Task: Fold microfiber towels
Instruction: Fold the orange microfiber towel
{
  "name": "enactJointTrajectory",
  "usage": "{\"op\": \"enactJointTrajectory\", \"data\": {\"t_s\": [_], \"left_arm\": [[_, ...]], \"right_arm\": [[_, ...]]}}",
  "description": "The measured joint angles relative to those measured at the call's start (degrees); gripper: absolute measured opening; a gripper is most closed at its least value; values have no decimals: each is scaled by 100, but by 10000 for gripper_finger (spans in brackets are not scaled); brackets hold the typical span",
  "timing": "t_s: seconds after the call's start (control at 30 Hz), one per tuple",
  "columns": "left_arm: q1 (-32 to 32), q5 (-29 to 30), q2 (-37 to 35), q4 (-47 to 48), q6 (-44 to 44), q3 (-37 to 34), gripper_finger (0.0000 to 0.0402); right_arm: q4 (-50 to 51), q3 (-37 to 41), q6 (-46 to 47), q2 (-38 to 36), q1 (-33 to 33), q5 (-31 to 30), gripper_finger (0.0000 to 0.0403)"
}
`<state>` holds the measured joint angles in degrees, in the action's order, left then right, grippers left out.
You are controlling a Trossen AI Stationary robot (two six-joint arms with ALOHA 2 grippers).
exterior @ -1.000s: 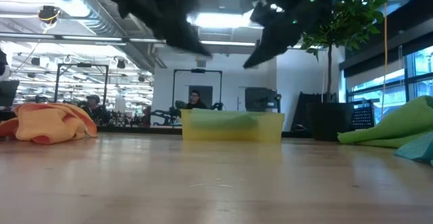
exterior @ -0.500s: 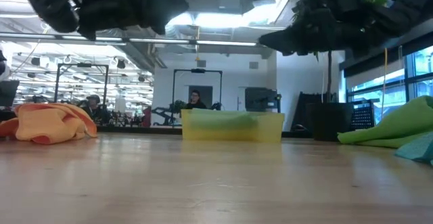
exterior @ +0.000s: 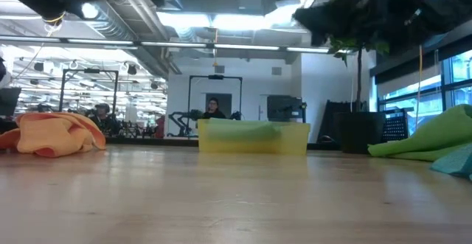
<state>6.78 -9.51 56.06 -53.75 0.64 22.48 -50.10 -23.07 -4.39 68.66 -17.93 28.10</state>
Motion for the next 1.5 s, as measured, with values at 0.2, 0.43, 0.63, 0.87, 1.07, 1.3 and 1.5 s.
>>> {"op": "enactJointTrajectory", "data": {"t_s": [0.2, 0.43, 0.63, 0.87, 1.07, 1.3, 1.5], "left_arm": [[-622, 958, -1708, 2151, -256, 2, 0], [-1274, 1474, -2583, 3276, -259, -347, 0], [-1700, 2089, -3904, 3256, -943, -700, 0], [-1774, 2104, -5126, 3420, -1020, -1582, 0], [-1774, 2377, -5513, 3389, -1027, -1958, 0], [-1774, 2381, -5498, 3386, -1027, -2094, 0], [-1774, 2381, -5496, 3396, -1027, -2105, 0]], "right_arm": [[541, 314, 60, -1285, 197, -314, 67], [571, 981, -361, -2474, 396, -744, 25], [642, 1247, -682, -3324, 396, -752, 7], [772, 1408, -1116, -3815, 391, -1689, 11], [786, 1417, -1309, -3832, 391, -1908, 8], [727, 1416, -1587, -4125, 391, -1908, 11], [319, 1414, -1887, -4154, 383, -2115, 12]]}}
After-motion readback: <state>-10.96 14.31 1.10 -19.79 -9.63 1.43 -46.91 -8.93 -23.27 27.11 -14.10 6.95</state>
